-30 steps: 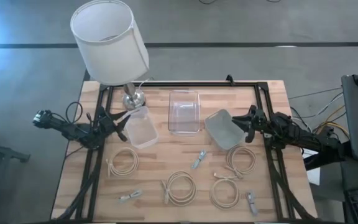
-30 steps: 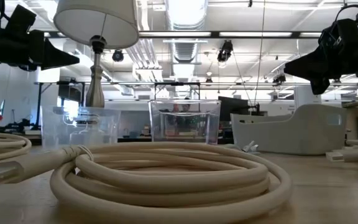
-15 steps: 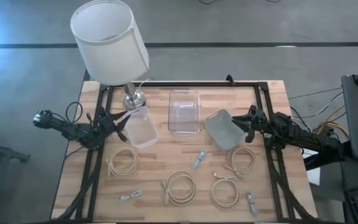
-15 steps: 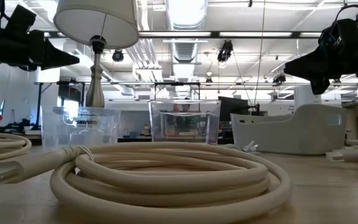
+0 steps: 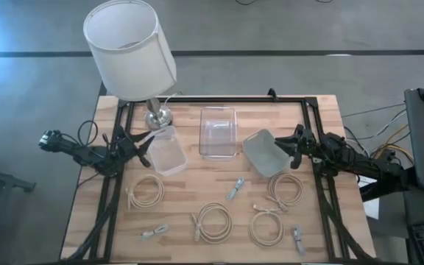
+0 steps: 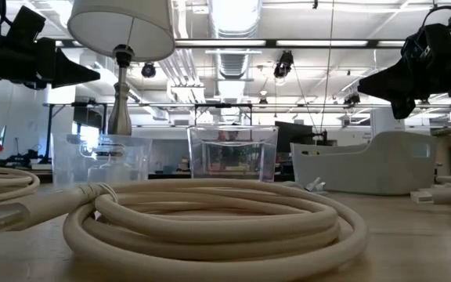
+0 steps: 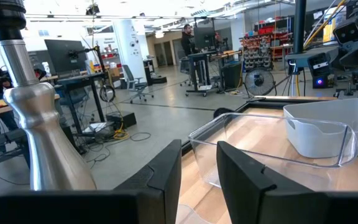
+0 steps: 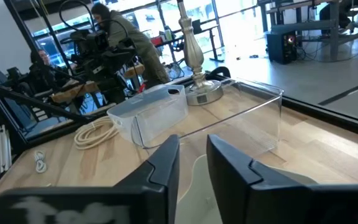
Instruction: Pick & Place USB Port
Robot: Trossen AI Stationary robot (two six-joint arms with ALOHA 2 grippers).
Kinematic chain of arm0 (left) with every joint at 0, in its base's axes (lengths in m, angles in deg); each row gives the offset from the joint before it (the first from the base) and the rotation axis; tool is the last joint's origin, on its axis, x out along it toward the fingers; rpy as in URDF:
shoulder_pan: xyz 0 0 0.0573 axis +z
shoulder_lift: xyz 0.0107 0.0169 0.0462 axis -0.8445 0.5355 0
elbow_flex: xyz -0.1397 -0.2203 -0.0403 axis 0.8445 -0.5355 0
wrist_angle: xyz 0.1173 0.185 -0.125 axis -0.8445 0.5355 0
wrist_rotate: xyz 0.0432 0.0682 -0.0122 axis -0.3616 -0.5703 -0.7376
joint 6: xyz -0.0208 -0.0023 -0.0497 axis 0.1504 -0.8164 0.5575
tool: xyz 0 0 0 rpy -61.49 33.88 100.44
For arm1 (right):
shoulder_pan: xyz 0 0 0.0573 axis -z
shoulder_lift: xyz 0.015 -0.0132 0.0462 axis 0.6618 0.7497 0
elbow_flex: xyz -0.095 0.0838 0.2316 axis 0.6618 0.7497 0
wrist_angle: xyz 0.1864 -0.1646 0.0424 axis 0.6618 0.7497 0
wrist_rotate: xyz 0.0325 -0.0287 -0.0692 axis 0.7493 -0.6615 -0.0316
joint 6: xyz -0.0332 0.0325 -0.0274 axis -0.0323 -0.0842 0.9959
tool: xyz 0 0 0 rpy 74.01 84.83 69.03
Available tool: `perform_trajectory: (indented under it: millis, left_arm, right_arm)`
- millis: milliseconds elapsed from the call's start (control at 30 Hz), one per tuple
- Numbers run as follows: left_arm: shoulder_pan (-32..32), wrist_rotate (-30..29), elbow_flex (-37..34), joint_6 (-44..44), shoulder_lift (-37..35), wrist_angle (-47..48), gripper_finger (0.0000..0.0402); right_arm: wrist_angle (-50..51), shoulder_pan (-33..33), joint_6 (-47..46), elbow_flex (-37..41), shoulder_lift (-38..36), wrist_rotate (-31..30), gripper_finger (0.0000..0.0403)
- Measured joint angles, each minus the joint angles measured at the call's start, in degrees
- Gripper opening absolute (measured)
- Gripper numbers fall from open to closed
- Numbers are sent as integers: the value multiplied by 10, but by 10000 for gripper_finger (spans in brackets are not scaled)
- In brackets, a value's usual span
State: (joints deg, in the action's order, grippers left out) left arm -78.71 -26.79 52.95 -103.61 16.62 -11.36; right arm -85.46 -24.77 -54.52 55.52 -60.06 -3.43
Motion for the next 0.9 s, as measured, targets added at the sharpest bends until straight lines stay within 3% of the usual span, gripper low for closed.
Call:
perform_trajectory:
  millis: [900]
  left_arm:
    - [0, 0, 0, 0, 0, 0, 106]
  right_arm:
    - [0, 0, 0, 0, 0, 0, 78]
